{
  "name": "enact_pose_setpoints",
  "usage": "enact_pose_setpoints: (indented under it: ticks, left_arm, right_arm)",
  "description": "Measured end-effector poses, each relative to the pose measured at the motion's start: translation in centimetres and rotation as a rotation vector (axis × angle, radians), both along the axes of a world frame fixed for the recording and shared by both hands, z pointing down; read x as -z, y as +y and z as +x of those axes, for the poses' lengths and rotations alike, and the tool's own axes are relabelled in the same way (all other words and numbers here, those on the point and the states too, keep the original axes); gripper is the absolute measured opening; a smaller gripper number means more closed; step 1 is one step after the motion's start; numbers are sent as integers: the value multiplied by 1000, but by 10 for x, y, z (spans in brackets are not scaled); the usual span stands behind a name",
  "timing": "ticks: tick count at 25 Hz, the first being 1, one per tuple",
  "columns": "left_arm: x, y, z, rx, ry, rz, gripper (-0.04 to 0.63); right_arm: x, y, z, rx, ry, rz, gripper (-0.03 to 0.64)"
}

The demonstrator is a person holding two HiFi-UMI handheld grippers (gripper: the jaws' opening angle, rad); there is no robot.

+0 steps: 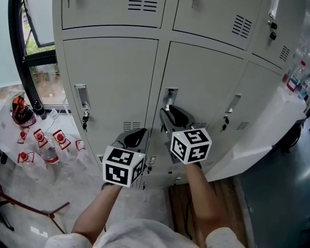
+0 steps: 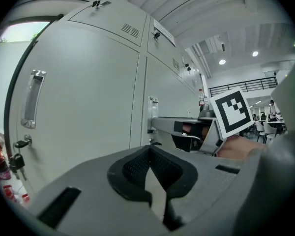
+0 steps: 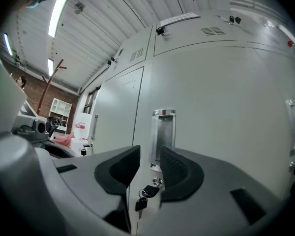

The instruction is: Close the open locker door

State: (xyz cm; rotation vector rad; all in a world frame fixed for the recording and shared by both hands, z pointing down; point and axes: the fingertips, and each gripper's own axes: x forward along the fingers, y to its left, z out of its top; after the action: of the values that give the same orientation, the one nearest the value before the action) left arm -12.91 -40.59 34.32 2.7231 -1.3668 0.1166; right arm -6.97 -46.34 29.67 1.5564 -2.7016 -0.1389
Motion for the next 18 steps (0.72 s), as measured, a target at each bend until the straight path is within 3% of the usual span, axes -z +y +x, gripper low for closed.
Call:
enact_pose_setpoints:
  ticks: [18]
  left_arm:
    - [9,46,55,79,-30,-18,6]
  right_arm:
    - [0,65,43,76,-28,-35,80]
